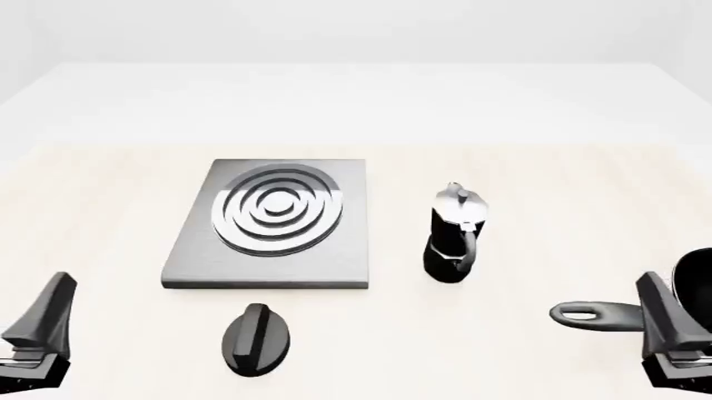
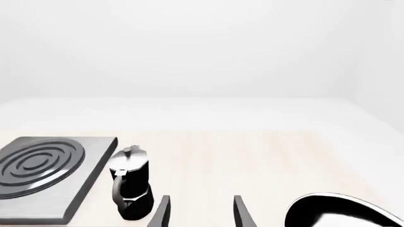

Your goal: Put the moka pot on the stove.

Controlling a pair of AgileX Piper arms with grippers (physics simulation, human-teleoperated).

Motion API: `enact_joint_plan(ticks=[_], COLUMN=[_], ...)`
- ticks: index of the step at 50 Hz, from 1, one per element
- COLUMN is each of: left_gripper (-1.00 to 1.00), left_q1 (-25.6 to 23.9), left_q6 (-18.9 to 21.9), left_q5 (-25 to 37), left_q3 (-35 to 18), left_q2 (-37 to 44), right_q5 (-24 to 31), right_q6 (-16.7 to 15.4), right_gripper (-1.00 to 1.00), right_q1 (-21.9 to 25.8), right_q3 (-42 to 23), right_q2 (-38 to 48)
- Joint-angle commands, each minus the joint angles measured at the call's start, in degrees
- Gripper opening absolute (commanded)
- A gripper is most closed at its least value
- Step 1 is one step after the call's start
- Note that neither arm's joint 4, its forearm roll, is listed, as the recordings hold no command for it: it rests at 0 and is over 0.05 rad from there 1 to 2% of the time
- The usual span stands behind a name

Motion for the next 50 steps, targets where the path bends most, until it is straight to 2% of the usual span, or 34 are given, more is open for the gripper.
enact_joint_plan(ticks=[1, 12, 17, 21, 23, 24, 25, 30, 33, 38, 43, 45, 50], left_gripper=[1.00, 1.00, 1.00, 1.00, 1.00, 1.00, 1.00, 1.00, 1.00, 1.00, 1.00, 1.00, 1.00], left_q1=[0.00, 0.00, 0.00, 0.00, 0.00, 0.00, 0.00, 0.00, 0.00, 0.00, 0.00, 0.00, 0.00], left_q6=[0.00, 0.00, 0.00, 0.00, 0.00, 0.00, 0.00, 0.00, 0.00, 0.00, 0.00, 0.00, 0.00], left_q5=[0.00, 0.00, 0.00, 0.00, 0.00, 0.00, 0.00, 0.00, 0.00, 0.00, 0.00, 0.00, 0.00], left_q3=[0.00, 0.00, 0.00, 0.00, 0.00, 0.00, 0.00, 0.00, 0.00, 0.00, 0.00, 0.00, 0.00], left_q2=[0.00, 0.00, 0.00, 0.00, 0.00, 0.00, 0.00, 0.00, 0.00, 0.00, 0.00, 0.00, 0.00], right_q5=[-0.31, 1.82, 4.30, 3.64, 3.16, 3.11, 3.97, 4.91, 3.84, 1.98, -0.21, -1.94, -4.73], right_q6=[-0.32, -1.23, -1.04, -1.30, -4.22, -4.22, -5.51, -6.67, -8.23, -8.67, -8.46, -9.31, -8.68], right_gripper=[1.00, 1.00, 1.00, 1.00, 1.00, 1.00, 1.00, 1.00, 1.00, 1.00, 1.00, 1.00, 1.00], right_q1=[-2.14, -1.02, 2.38, 4.17, 5.97, 5.97, 7.71, 9.61, 13.31, 16.24, 17.78, 18.88, 19.36], right_q3=[-0.57, -3.99, -7.66, -10.18, -11.57, -11.57, -13.39, -16.44, -17.63, -20.29, -22.34, -22.31, -21.75], right_q2=[-0.06, 0.02, 0.88, 5.01, 8.19, 8.25, 9.42, 12.48, 16.71, 22.98, 27.96, 30.44, 33.17])
